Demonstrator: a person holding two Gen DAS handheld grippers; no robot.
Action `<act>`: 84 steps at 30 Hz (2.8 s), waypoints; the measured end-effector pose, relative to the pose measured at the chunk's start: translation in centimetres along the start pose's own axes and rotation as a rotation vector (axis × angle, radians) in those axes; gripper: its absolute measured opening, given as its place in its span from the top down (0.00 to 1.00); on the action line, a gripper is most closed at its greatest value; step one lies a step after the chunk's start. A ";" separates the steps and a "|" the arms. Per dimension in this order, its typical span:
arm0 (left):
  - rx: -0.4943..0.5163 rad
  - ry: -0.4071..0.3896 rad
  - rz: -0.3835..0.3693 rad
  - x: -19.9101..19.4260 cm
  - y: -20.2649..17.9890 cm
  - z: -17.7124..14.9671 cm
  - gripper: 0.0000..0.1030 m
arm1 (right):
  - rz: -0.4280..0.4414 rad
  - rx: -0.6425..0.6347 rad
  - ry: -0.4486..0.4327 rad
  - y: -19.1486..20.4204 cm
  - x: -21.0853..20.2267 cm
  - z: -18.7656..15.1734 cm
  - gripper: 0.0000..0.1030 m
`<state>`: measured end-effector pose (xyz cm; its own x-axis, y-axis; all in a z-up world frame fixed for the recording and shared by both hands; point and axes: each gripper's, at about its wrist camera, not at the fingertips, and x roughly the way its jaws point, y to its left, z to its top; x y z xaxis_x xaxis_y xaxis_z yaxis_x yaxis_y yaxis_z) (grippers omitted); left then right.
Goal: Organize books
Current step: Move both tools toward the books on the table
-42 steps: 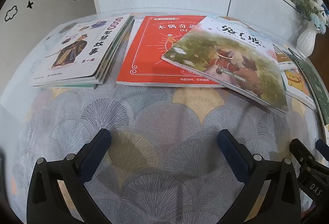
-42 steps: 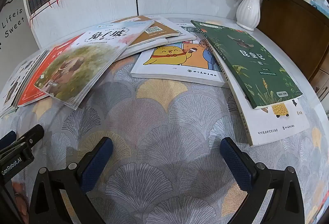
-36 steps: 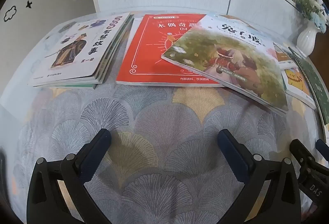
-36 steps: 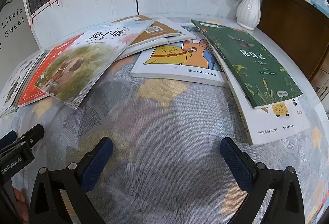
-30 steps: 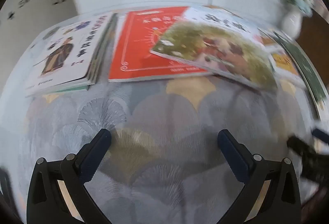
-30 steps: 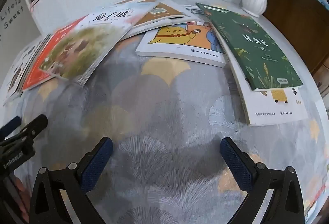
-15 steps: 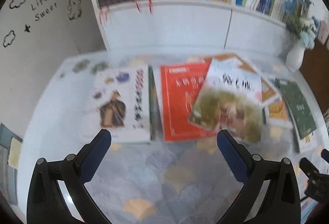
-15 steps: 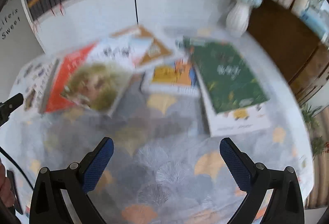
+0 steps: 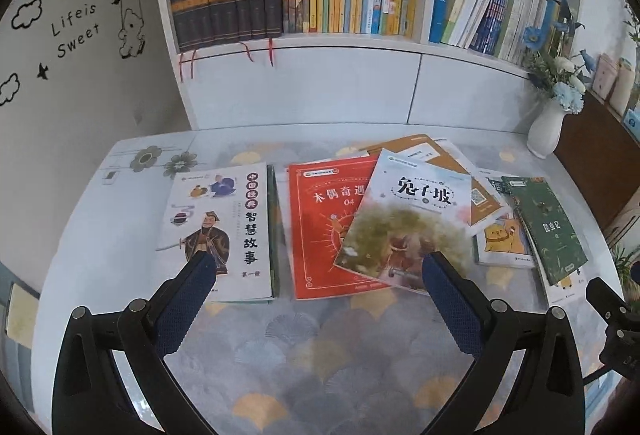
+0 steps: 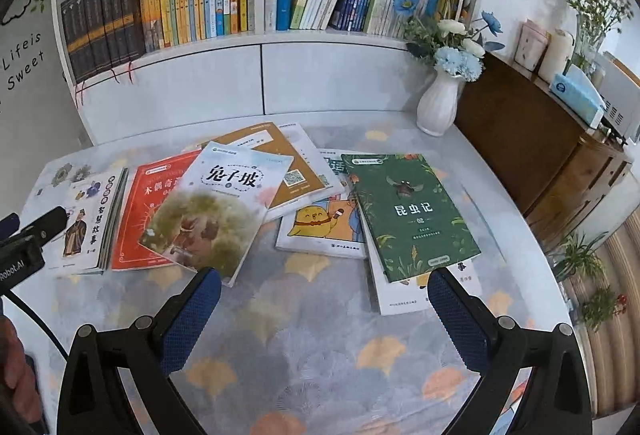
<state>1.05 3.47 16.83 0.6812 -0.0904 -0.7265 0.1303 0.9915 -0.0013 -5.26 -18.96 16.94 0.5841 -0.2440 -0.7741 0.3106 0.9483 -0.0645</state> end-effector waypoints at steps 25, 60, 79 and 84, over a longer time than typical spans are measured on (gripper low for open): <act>0.014 0.004 0.004 0.6 0.1 0.1 0.01 | 0.012 -0.025 0.043 1.4 0.9 0.7 0.00; 0.026 -0.012 -0.010 0.2 0.3 0.4 0.01 | 0.042 -0.036 0.067 2.3 1.6 0.9 0.00; 0.027 -0.003 -0.013 0.3 0.2 0.3 0.01 | 0.055 -0.021 0.086 2.1 2.1 0.6 0.00; 0.033 0.002 -0.013 0.5 -0.1 0.1 0.01 | 0.056 -0.021 0.090 2.2 2.3 0.6 0.00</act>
<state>1.45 3.30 16.53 0.6777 -0.1033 -0.7280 0.1633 0.9865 0.0120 -2.81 -17.55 15.44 0.5301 -0.1723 -0.8303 0.2630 0.9642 -0.0322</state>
